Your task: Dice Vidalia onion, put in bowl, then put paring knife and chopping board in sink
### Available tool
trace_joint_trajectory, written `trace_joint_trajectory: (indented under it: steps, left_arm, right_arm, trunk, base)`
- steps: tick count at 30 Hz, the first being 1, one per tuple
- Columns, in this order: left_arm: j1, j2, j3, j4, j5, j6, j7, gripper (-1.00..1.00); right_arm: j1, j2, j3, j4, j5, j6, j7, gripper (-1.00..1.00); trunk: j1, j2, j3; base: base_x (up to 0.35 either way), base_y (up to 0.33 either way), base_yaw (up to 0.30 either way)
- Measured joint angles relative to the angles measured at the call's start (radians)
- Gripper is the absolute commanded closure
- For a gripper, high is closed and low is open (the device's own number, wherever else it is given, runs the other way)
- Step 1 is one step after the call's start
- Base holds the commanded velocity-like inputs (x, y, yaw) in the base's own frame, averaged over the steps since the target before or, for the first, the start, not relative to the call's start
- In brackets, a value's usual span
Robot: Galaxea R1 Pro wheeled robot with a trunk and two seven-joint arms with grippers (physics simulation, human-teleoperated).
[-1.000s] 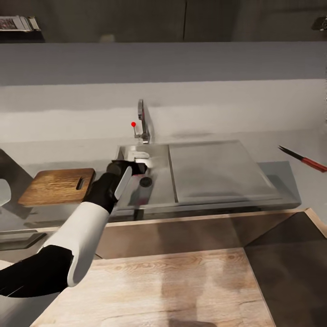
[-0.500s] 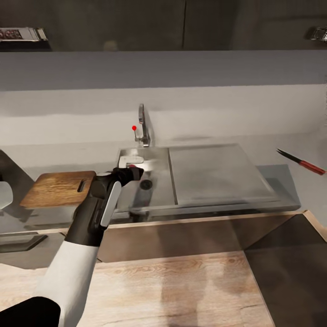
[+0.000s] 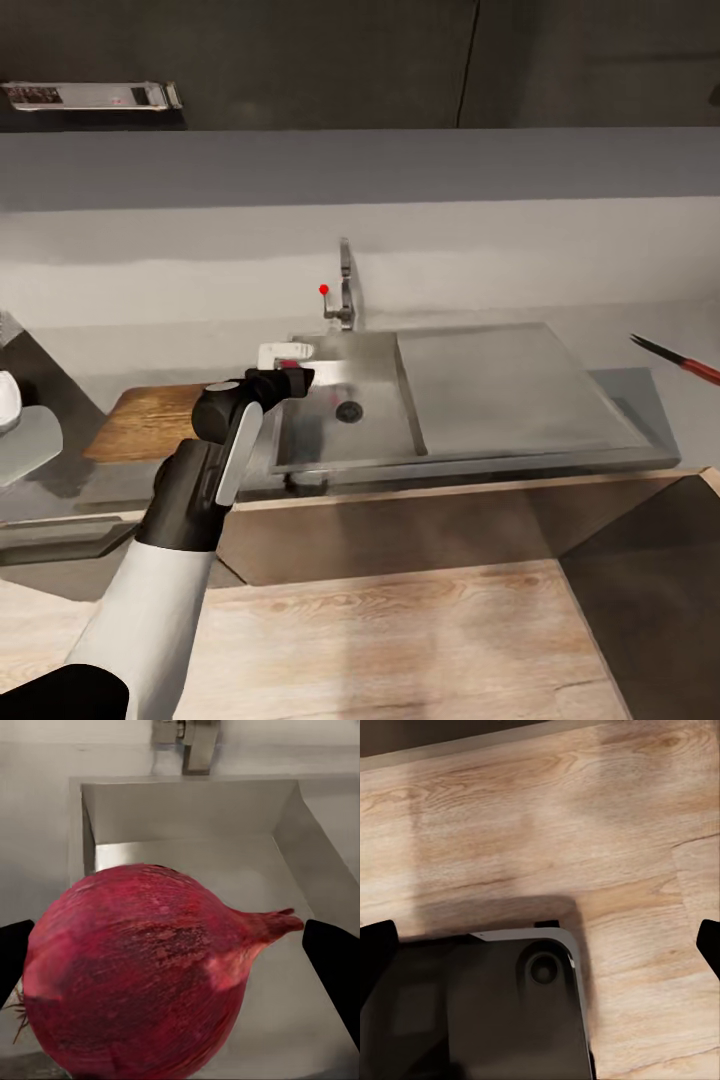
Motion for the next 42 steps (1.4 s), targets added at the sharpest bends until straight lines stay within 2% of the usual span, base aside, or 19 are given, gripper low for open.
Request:
trace_joint_trajectory:
  steps: [5, 16, 25, 35, 42]
  left_arm:
    - [0.0, 0.0, 0.0, 0.0, 0.0, 0.026, 0.0, 1.0]
    - [0.0, 0.0, -0.001, 0.005, 0.0, 0.03, 0.0, 1.0]
    - [0.0, 0.0, -0.001, 0.007, 0.0, 0.03, 0.0, 1.0]
    - [0.001, 0.0, -0.001, 0.008, 0.0, 0.03, 0.0, 1.0]
    - [0.001, 0.0, -0.001, 0.012, 0.0, 0.03, -0.001, 1.0]
  right_arm:
    - [0.0, 0.0, -0.001, 0.0, 0.0, 0.0, -0.001, -1.0]
    - [0.0, 0.0, -0.001, 0.0, 0.0, 0.0, -0.002, -1.0]
    - [0.0, 0.0, -0.001, 0.0, 0.0, 0.0, -0.003, -1.0]
    - [0.0, 0.0, -0.001, 0.0, 0.0, 0.0, -0.003, -1.0]
    - [0.0, 0.0, -0.002, -0.001, 0.0, 0.001, -0.002, -1.0]
  trunk:
    - [0.0, 0.0, 0.001]
    - [0.0, 0.0, 0.002]
    - [0.0, 0.0, 0.002]
    - [0.0, 0.0, 0.002]
    - [0.0, 0.0, -0.001]
  base:
    - [0.0, 0.314, 0.0]
    - [-0.018, 0.315, 0.001]
    - [-0.155, 0.3, 0.127]
    - [-0.165, 0.296, 0.017]
    - [-0.047, 0.084, 0.0]
